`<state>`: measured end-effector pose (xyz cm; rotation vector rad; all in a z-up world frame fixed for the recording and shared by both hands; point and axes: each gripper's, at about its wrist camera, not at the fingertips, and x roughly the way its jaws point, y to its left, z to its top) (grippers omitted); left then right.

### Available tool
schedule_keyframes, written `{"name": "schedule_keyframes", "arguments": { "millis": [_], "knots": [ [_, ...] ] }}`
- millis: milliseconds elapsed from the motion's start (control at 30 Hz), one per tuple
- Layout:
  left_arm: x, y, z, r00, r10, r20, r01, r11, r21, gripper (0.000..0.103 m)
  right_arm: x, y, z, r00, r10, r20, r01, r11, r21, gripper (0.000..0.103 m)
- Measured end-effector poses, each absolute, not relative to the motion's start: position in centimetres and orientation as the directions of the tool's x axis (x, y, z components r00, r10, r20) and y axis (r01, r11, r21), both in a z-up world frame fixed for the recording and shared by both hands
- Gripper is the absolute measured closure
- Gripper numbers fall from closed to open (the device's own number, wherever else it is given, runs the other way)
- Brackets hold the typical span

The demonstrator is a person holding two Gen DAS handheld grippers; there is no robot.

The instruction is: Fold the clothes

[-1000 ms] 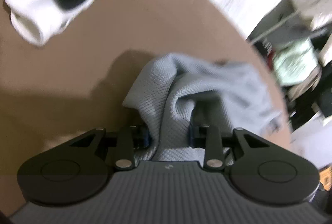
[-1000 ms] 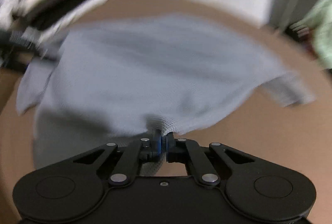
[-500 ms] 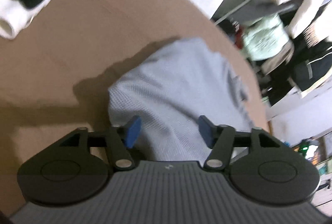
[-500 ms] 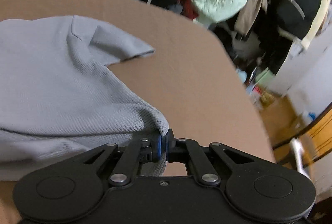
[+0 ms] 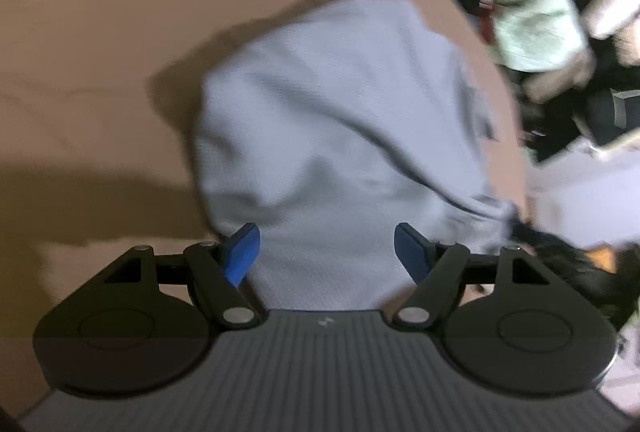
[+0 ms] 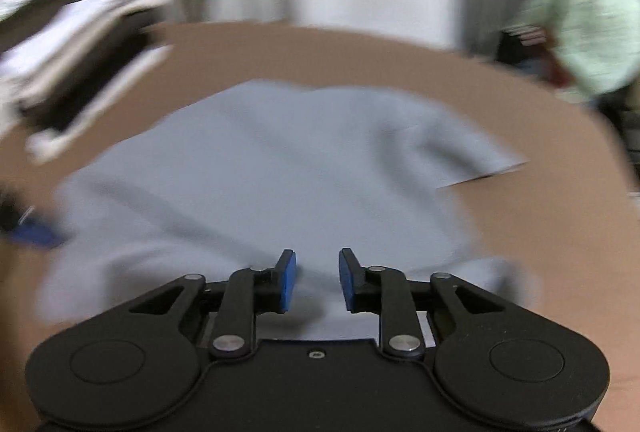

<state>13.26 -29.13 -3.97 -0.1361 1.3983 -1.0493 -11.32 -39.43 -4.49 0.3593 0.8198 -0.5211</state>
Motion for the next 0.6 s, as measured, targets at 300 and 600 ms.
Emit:
{"name": "schedule_keyframes", "arguments": {
  "millis": [300, 600],
  "knots": [
    [11.8, -32.4, -7.0, -0.146, -0.486, -0.862, 0.609, 0.642, -0.466, 0.017, -6.7, -32.1, -9.3, 0.56, 0.053, -0.827, 0.215, 0.955, 0.207, 0.056],
    [12.6, -34.9, -4.4, 0.079, -0.704, -0.705, 0.678, 0.557, -0.48, 0.096, -5.4, -31.4, -9.8, 0.624, 0.016, -0.782, 0.187, 0.968, 0.17, 0.053]
  ]
}}
